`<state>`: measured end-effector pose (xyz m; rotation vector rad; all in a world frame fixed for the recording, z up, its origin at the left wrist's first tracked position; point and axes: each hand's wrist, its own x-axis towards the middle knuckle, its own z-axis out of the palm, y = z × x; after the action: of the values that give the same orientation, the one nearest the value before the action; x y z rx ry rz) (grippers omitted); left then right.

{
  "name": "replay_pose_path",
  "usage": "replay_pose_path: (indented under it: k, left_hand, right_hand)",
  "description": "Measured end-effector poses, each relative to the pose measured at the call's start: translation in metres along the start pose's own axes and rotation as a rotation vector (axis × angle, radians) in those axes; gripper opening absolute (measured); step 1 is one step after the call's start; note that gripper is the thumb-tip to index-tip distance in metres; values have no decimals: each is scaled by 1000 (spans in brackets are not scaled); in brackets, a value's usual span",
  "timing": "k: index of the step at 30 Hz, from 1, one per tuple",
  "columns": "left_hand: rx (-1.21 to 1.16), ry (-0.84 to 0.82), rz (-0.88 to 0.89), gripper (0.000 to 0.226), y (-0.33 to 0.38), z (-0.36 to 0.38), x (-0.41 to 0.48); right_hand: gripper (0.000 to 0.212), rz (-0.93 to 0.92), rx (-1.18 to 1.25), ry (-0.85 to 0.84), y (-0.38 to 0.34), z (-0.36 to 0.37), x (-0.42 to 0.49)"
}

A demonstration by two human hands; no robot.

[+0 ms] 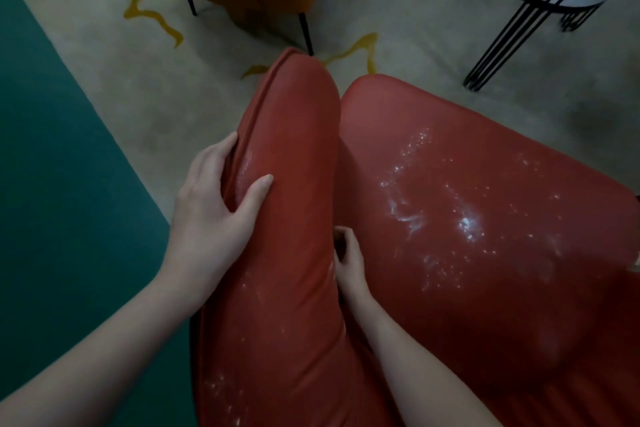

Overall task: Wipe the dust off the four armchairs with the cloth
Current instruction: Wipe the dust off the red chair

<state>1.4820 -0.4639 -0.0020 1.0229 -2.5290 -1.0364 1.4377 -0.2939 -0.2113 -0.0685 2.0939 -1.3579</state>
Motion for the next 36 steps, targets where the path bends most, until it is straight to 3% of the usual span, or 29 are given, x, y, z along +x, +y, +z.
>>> replay_pose_path:
  k: [8,12,14,16,21,30,34,36]
  left_hand:
    - [-7,8,-3,61,1,0,0]
    - [-16,12,-4,61,2,0,0]
    - [-22,15,-7,61,1,0,-1]
    - [-26,21,-4,61,1,0,0]
    - [-16,13,4,61,0,-1,0]
    - [3,7,13,60,-1,0,0]
    - [3,7,13,60,0,0,0]
    - [1,6,12,60,1,0,0]
  right_hand:
    - [29,59,-147,-171,30,7,12]
    - [70,79,-108,-192,21,8,8]
    - [78,75,-78,-189,19,7,7]
    - [71,94,-6,-192,15,6,5]
    - [20,115,77,-190,8,3,-5]
    - [12,122,171,-190,-14,-14,-28]
    - [25,130,243,-169,-32,-23,-47]
    - [22,133,271,-154,-41,-29,-58]
